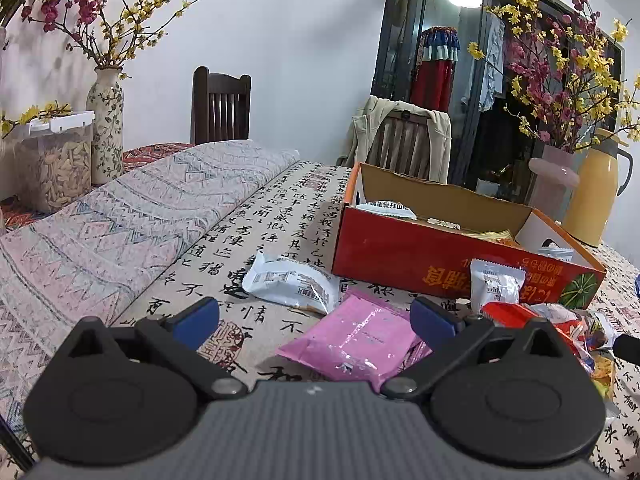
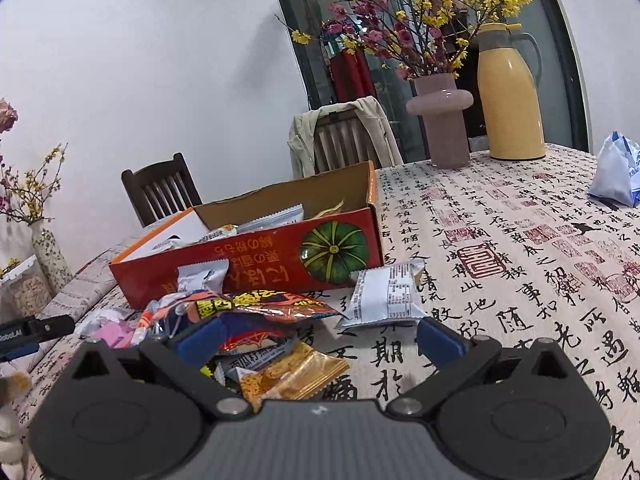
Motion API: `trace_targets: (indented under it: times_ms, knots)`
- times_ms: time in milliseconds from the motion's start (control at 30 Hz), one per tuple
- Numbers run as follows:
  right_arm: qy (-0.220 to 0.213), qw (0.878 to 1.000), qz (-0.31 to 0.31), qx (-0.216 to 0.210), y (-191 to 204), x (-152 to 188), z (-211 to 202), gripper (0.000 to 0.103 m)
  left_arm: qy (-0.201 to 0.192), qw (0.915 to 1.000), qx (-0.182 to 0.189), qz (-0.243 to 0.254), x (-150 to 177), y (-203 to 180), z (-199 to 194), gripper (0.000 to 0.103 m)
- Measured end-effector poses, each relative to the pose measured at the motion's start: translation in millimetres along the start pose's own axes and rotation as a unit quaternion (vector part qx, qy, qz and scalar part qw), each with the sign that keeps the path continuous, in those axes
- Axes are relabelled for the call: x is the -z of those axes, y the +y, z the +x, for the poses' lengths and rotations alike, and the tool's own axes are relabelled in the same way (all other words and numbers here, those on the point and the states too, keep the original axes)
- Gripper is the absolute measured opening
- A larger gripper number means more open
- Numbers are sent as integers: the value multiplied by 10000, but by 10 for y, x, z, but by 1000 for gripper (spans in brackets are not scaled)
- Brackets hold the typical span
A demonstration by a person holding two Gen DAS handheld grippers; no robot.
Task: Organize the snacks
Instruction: 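Move the right gripper toward another silver-white packet on the pile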
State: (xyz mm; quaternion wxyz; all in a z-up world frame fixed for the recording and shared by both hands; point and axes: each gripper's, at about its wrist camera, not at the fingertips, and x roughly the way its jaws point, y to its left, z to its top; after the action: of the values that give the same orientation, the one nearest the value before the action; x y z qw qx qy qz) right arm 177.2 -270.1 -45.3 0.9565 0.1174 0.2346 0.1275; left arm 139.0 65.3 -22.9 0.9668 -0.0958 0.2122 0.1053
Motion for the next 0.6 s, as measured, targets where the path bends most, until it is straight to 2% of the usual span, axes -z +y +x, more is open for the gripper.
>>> trace_targets:
  times_ms: [600]
  knots:
    - [-75,9999,-112,103,32,6,-16,103,1,9997,198,-163,0,60,-15,103]
